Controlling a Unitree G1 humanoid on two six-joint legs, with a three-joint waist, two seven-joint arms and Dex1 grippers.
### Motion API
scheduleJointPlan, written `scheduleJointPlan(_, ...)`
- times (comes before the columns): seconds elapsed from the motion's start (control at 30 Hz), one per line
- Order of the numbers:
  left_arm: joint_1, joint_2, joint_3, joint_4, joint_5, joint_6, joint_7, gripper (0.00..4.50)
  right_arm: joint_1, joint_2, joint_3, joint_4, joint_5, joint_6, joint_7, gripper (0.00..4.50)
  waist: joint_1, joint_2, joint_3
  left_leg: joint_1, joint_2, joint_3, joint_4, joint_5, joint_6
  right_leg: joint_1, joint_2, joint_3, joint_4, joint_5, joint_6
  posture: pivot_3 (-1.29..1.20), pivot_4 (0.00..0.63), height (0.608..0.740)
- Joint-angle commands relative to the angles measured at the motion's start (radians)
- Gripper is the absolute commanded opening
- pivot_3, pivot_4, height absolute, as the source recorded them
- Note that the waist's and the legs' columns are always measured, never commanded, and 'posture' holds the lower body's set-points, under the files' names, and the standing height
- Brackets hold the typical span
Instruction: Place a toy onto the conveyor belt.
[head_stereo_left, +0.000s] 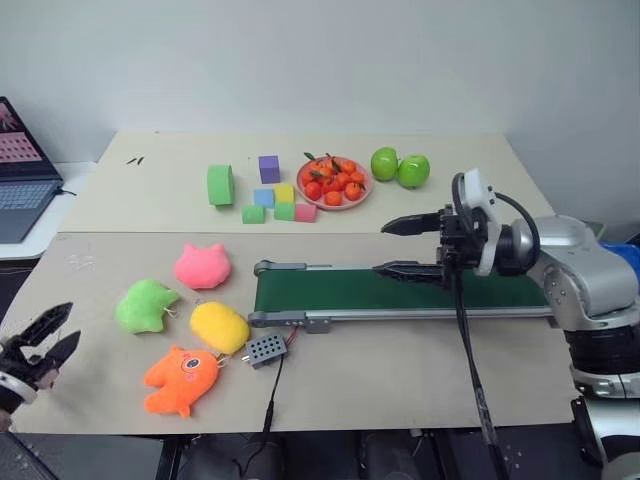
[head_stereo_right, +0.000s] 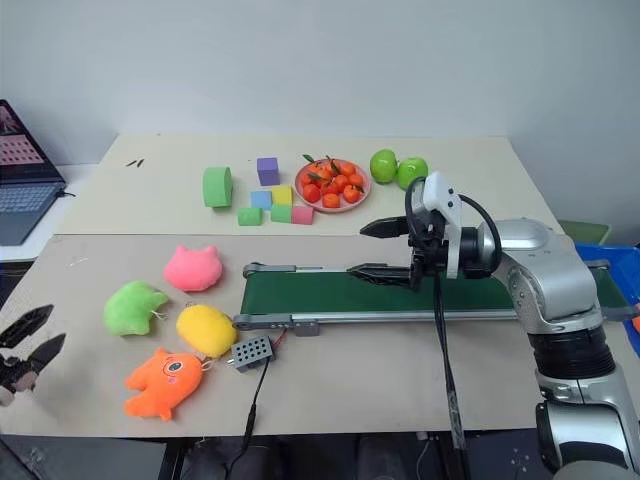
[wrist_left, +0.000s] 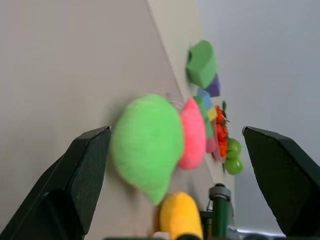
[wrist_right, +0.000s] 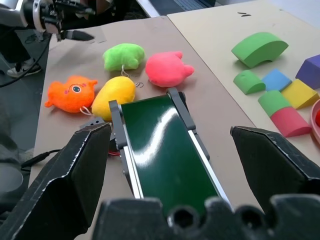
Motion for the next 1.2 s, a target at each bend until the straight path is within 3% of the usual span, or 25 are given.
scheduleJointPlan(0.03,0.004,-0.02,-0.009,0.039,-0.009,-0.033,-0.007,4.49,-0.023,-0.02,-0.013,-0.004,-0.013,-0.021,0.016,4.5,0.004,0.0,0.0,0.0,0.0,0.0,0.0,0.0,0.0,0.0,0.0,0.0,0.0,0.0,0.0,0.0,0.15,0.738)
scheduleJointPlan(0.33,-0.117,-0.14,-0.096,0.049,-0.016,-0.069,0.005,4.49,-0.023,-0.056,-0.038,-0.025,-0.02,0.006,0.012,4.5,0.017,0.0,0.0,0.0,-0.001,0.0,0.0,0.0,-0.001,0.001,-0.001,0.0,0.0,0.0,0.0,0.0,0.15,0.738)
scheduleJointPlan(0.67,-0.268,-0.139,-0.192,0.241,0.04,-0.199,-0.018,4.49,0.024,-0.119,-0.09,-0.082,-0.002,0.036,-0.025,4.5,0.019,0.001,-0.001,0.005,-0.001,0.0,-0.001,0.0,0.0,0.006,-0.001,-0.001,-0.001,0.0,0.0,0.0,0.15,0.738)
scheduleJointPlan(0.7,-0.28,-0.136,-0.2,0.259,0.045,-0.208,-0.024,3.96,0.028,-0.121,-0.095,-0.088,-0.001,0.039,-0.03,4.5,0.018,0.001,-0.001,0.007,-0.001,0.0,-0.001,0.0,0.0,0.009,-0.001,-0.001,-0.002,0.0,0.0,0.0,0.15,0.738)
scheduleJointPlan(0.73,-0.287,-0.133,-0.206,0.273,0.051,-0.215,-0.031,3.84,0.031,-0.122,-0.098,-0.093,-0.001,0.041,-0.034,4.5,0.017,0.001,-0.001,0.008,-0.001,-0.001,-0.001,0.0,0.0,0.011,-0.001,-0.001,-0.002,0.0,0.0,0.0,0.15,0.738)
scheduleJointPlan(0.83,-0.294,-0.132,-0.249,0.272,0.059,-0.213,-0.1,2.56,0.042,-0.128,-0.106,-0.109,0.0,0.048,-0.045,4.5,0.015,0.001,-0.001,0.008,-0.001,-0.001,-0.001,0.0,0.0,0.011,-0.001,-0.002,-0.003,0.0,0.0,0.0,0.15,0.738)
scheduleJointPlan(1.03,-0.313,-0.121,-0.267,0.304,0.064,-0.235,-0.124,0.46,0.04,-0.131,-0.106,-0.111,0.0,0.048,-0.055,4.5,0.016,0.001,-0.001,0.008,-0.001,-0.001,-0.001,0.0,0.0,0.01,-0.001,-0.002,-0.003,0.0,0.0,0.0,0.15,0.738)
scheduleJointPlan(1.1,-0.322,-0.11,-0.249,0.32,0.053,-0.249,-0.124,0.1,0.035,-0.126,-0.103,-0.106,-0.001,0.045,-0.057,4.5,0.017,0.001,-0.001,0.008,-0.001,-0.001,-0.001,0.0,0.0,0.01,-0.001,-0.002,-0.003,0.0,0.0,0.0,0.15,0.738)
scheduleJointPlan(1.2,-0.315,-0.073,-0.233,0.305,0.043,-0.272,-0.154,0.1,0.034,-0.117,-0.093,-0.099,-0.008,0.036,-0.06,4.5,0.014,0.001,-0.001,0.008,-0.001,-0.002,-0.001,0.0,0.0,0.01,-0.001,-0.002,-0.003,0.0,0.0,0.0,0.15,0.738)
